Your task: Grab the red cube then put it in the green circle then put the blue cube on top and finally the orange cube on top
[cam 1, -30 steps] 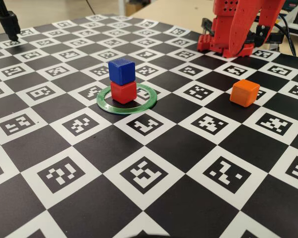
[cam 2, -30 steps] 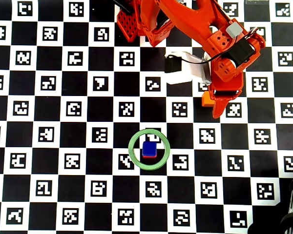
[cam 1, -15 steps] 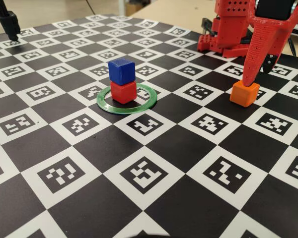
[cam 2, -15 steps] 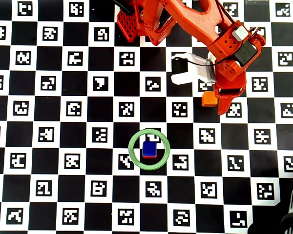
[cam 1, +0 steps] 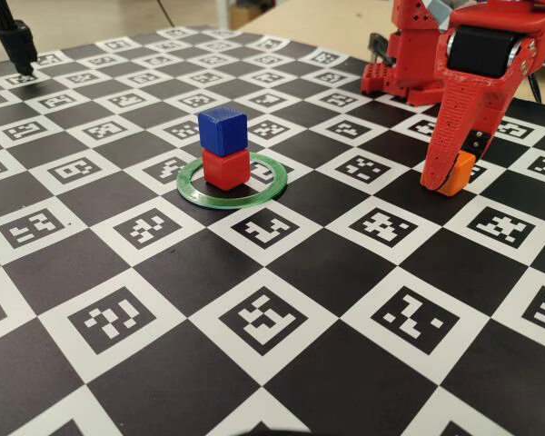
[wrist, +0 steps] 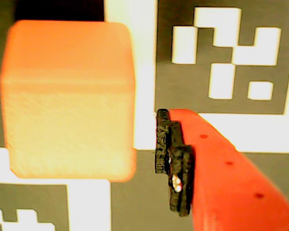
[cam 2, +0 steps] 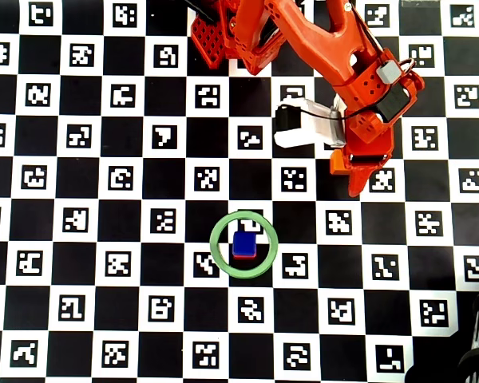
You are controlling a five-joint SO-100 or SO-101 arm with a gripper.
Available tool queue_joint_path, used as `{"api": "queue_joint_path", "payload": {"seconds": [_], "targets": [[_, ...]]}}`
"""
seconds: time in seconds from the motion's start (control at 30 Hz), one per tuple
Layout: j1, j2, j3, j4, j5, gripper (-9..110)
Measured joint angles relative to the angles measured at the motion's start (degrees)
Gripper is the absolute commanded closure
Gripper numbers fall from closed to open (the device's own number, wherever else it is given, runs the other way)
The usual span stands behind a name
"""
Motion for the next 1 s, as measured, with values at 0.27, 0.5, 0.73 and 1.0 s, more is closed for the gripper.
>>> {"api": "queue_joint_path", "payload": {"seconds": [0.27,0.5,0.73,1.0], "targets": [[1.4,-0.4,0.0,0.0,-1.0,60],[1.4,-0.4,0.4,0.0,-1.0,62],[1.4,-0.4,0.5,0.0,-1.0,64],[1.4,-0.4,0.5,-0.7,-1.0,71]]}}
